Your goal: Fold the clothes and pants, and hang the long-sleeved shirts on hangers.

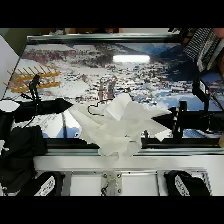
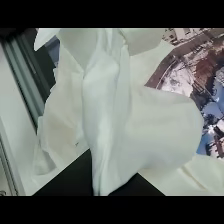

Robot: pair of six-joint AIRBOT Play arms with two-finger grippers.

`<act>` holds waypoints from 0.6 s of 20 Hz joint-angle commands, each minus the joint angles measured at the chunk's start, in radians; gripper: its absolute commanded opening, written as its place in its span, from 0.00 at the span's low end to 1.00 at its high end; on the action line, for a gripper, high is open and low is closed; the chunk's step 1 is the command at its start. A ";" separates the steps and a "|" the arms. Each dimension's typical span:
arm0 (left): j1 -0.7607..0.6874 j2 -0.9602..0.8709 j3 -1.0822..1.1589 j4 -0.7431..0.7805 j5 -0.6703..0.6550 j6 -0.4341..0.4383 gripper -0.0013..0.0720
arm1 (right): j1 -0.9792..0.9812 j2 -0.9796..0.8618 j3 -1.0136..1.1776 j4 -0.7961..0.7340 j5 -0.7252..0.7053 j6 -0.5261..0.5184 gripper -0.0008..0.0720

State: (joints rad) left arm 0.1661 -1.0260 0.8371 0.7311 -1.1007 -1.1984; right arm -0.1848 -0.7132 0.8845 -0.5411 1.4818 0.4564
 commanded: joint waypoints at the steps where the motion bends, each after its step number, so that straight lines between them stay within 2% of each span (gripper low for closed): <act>1: 0.001 0.009 0.003 0.042 -0.018 -0.018 0.05 | 0.000 0.004 0.001 0.002 -0.014 0.008 0.03; 8: 0.000 0.032 0.211 0.026 -0.082 -0.022 0.05 | 0.000 0.003 0.001 -0.123 0.007 0.102 0.03; 12: 0.000 0.188 0.223 0.026 -0.082 -0.025 0.05 | 0.000 0.002 0.001 -0.090 -0.135 0.162 0.02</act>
State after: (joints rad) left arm 0.1661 -0.9249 1.0393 0.7563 -1.1713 -1.2198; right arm -0.1848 -0.7113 0.8845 -0.6376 1.4357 0.5716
